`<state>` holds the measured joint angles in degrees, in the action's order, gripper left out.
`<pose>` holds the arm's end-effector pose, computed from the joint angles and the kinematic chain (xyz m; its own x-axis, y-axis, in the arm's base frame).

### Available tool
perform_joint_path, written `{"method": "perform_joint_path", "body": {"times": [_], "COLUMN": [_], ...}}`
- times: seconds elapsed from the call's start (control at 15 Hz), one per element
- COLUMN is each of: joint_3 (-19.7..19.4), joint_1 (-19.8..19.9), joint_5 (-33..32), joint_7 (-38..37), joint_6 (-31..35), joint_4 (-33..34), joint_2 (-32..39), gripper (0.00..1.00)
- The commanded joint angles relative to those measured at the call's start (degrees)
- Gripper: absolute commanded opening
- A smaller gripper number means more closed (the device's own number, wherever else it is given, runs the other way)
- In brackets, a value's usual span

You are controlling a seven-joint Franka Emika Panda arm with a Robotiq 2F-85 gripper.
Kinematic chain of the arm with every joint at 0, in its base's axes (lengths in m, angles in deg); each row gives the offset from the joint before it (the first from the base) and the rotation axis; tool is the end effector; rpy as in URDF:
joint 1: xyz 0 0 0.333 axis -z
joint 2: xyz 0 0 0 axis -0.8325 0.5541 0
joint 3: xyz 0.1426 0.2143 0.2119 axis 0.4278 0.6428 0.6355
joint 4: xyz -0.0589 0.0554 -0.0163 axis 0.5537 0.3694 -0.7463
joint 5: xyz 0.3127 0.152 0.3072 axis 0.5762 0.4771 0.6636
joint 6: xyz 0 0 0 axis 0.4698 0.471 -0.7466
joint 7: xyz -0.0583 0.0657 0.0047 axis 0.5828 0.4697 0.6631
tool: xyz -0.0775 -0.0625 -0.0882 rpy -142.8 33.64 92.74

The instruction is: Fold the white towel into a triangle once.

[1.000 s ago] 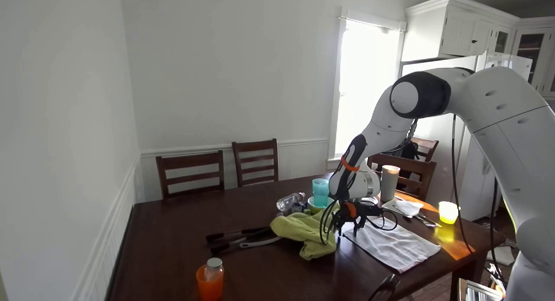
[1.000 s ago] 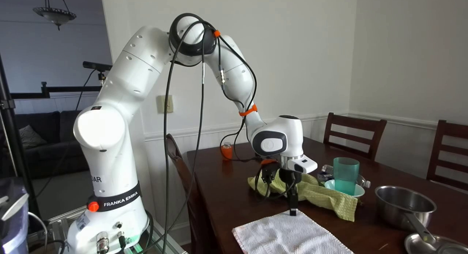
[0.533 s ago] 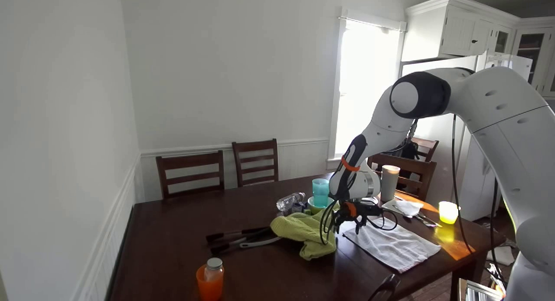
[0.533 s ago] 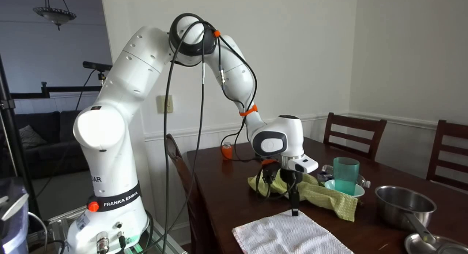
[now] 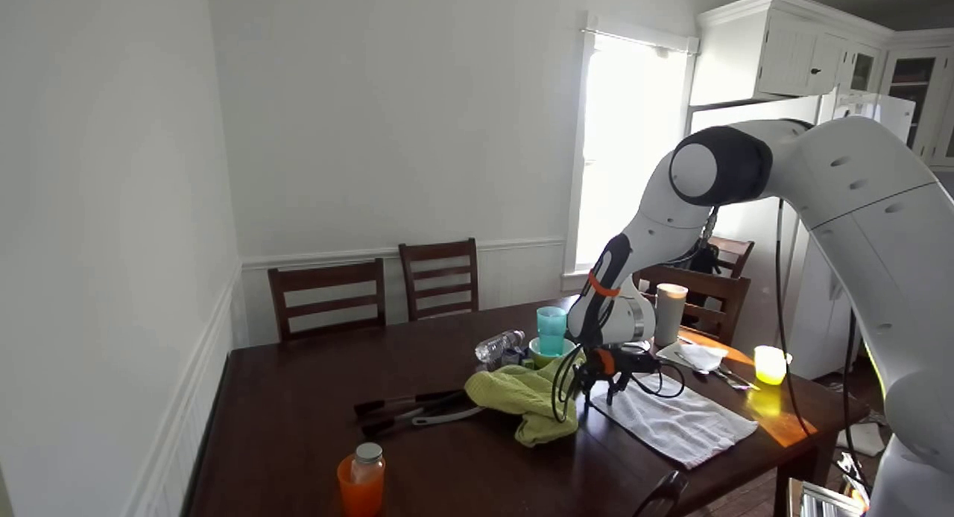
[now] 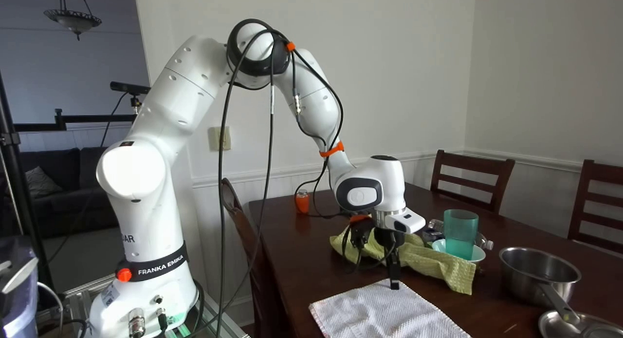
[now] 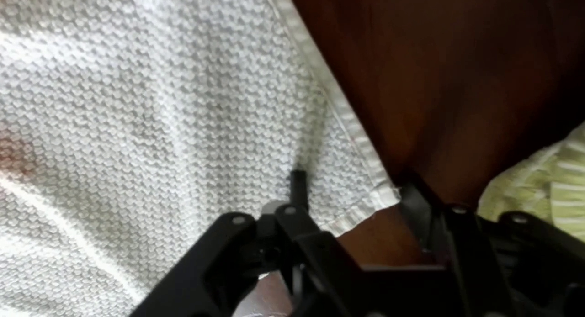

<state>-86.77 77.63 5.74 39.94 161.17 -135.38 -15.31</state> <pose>0.5000 -0.3483 0.0485 0.5723 -0.8142 0.0976 -0.8184 -0.5746 0.0046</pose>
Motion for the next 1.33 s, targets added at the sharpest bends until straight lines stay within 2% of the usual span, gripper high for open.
{"method": "perform_joint_path", "body": {"times": [0.0, 0.2, 0.27, 0.47, 0.8, 1.27], "joint_3": [1.4, 0.1, 0.1, -0.5, 0.9, -4.2], "joint_1": [1.8, 1.2, 1.4, 2.0, 4.8, 2.8], "joint_5": [1.8, 1.1, 1.1, 1.1, 3.8, 1.1], "joint_7": [2.5, 2.3, 2.5, 3.3, 5.3, 4.3], "joint_6": [1.2, 1.1, 1.2, 1.1, 2.6, 2.0], "joint_4": [0.7, -0.2, -0.5, -2.3, -4.2, -10.0], "joint_2": [0.4, -1.0, -1.6, -4.4, -9.6, -16.2], "gripper": [0.25, 0.05, 0.01, 0.00, 0.02, 0.02]}}
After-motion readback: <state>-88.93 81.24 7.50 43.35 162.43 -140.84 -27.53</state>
